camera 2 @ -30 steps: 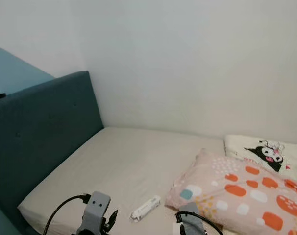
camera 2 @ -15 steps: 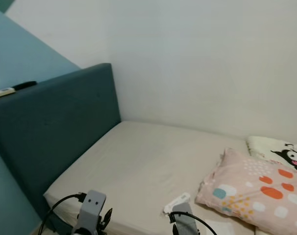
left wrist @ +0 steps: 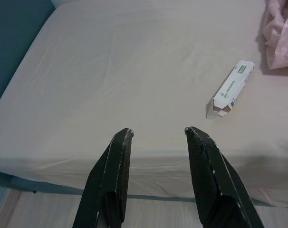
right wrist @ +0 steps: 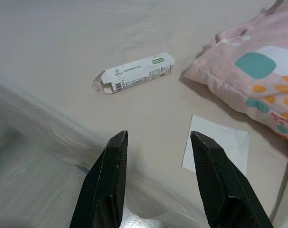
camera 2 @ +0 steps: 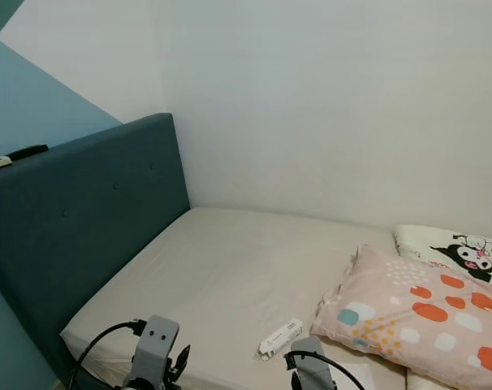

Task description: Clean up the room

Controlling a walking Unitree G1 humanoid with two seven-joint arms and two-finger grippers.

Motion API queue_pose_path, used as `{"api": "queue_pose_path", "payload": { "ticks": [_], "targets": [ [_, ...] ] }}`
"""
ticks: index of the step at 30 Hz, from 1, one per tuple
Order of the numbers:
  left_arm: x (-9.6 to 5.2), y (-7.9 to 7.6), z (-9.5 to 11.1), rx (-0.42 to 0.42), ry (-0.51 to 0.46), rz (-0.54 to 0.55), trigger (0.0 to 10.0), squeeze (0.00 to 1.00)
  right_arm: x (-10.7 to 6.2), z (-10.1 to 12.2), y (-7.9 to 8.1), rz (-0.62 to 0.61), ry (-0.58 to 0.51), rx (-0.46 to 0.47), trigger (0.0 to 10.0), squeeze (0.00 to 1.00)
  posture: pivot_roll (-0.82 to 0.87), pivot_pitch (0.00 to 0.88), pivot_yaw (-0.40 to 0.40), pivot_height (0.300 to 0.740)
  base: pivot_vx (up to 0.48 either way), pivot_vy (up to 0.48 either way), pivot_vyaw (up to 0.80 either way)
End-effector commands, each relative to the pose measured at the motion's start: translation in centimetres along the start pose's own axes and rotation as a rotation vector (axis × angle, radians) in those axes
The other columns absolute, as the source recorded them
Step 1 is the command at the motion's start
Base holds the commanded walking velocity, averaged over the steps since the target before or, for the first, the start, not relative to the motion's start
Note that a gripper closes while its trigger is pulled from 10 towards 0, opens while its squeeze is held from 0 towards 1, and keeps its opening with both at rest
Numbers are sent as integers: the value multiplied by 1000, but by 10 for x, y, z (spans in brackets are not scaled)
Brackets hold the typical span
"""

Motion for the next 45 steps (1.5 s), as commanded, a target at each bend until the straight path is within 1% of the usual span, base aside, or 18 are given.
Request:
{"api": "queue_pose_path", "payload": {
  "ticks": [1,6,14,34,45],
  "targets": [
    [-2,2,-5,-11,19,6,10000,0,-1,0,2,2,-9,15,10000,0,-24,48,26,740,0,0,0],
    [-2,2,-5,-28,17,9,10000,0,-1,1,2,-2,-10,18,10000,0,-24,51,26,740,0,0,0],
    [0,-1,-2,-38,7,-12,10000,0,-1,0,2,-3,-8,24,10000,0,-24,54,25,740,0,0,0],
    [0,0,1,-45,-7,-5,10000,0,0,1,2,0,-5,23,10000,0,-17,62,18,740,329,0,0],
    [0,3,0,-40,-7,16,10000,0,0,0,3,3,0,21,10000,0,-15,63,18,740,0,0,0]
  ]
}}
Point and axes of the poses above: a point about 5 cm out from each wrist's last joint towards the gripper, its own x axis pointing out of the wrist towards the gripper, its own z axis along the axis of the wrist's last joint, y = z × x, the point moved 2 cm from there along x, pointing out of the wrist towards the gripper, and after that the axes turned 4 degrees about -x, right-handed, at the moved point
